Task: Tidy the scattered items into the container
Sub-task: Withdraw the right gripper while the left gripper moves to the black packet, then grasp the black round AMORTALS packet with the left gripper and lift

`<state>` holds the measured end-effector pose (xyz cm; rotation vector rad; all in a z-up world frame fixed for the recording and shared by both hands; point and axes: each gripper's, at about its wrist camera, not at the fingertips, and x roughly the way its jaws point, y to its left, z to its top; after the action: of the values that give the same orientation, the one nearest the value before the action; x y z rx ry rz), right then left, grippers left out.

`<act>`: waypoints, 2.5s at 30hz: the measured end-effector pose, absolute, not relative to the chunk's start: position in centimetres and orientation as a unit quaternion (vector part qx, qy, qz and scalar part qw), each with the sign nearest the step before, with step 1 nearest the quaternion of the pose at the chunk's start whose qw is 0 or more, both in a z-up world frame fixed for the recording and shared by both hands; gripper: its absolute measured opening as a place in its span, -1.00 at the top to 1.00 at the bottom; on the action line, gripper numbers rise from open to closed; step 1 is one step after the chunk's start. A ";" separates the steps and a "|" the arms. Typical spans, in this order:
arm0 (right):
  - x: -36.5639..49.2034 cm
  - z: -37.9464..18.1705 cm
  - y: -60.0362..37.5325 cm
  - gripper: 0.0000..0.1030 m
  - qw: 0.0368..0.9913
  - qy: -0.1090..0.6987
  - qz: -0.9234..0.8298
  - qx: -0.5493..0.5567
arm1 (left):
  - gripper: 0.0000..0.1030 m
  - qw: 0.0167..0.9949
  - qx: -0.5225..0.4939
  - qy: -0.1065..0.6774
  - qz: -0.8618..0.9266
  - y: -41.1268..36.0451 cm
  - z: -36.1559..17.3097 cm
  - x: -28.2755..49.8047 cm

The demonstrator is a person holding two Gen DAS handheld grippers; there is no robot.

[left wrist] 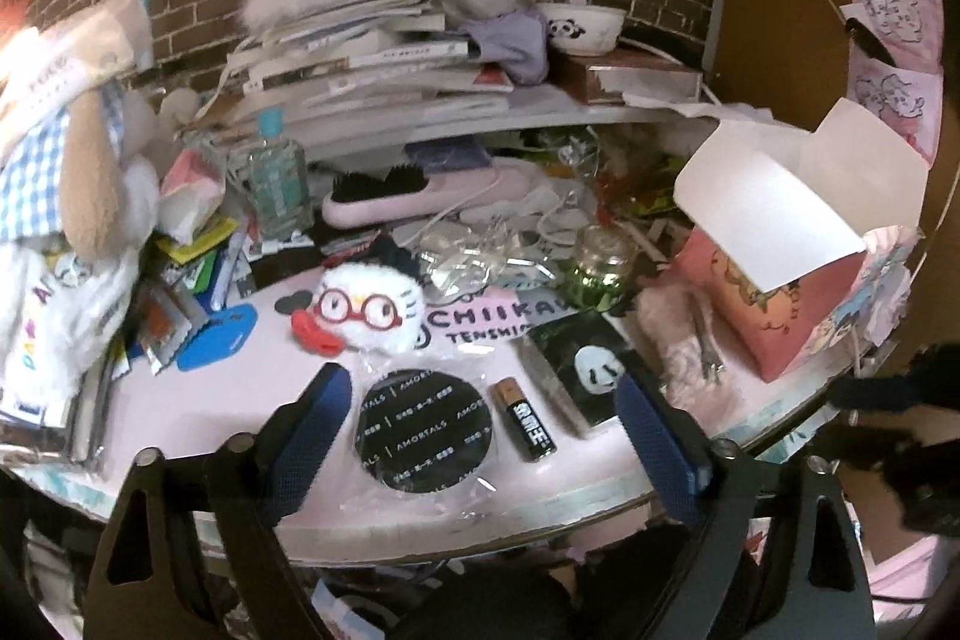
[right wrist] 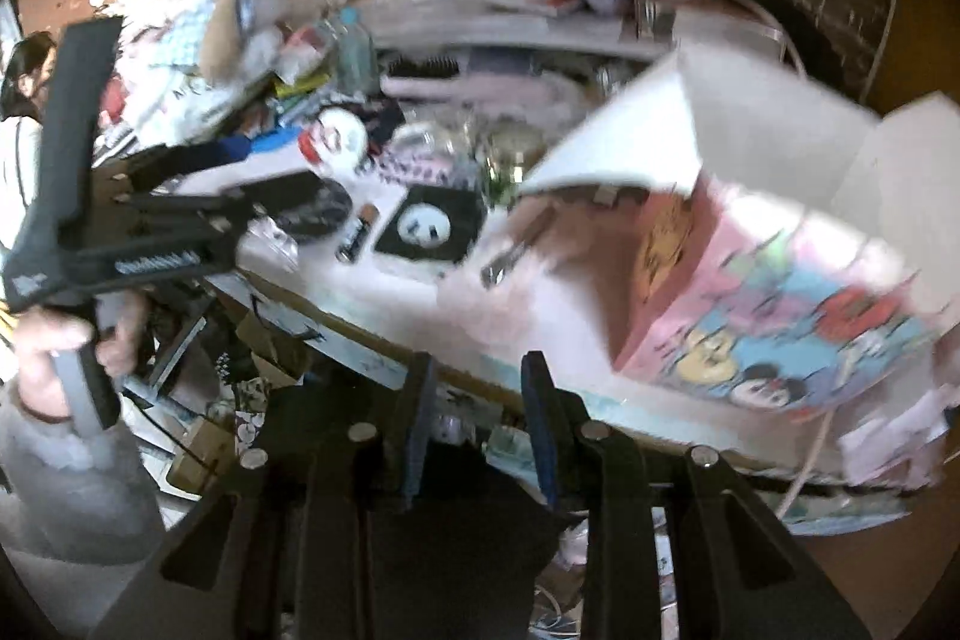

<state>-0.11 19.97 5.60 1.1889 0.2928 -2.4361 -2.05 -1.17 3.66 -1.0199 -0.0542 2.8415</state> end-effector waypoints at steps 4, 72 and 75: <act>-0.8 3.5 19.9 0.49 0.197 0.094 -0.874 0.435 | -0.22 0.060 -0.360 -0.013 0.931 -1.1 2.3 -2.7; -3.9 1.0 19.7 0.49 0.175 0.078 -0.872 0.451 | -0.14 0.039 -0.362 0.015 0.931 -2.4 2.0 -4.3; -4.0 1.2 19.9 0.49 0.159 0.087 -0.876 0.446 | -0.14 0.036 -0.356 0.023 0.933 -2.0 2.9 -4.6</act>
<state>-4.01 19.87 1.18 1.2758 0.2476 -2.5045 -4.57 -2.04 2.88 -1.0946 0.0714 2.8660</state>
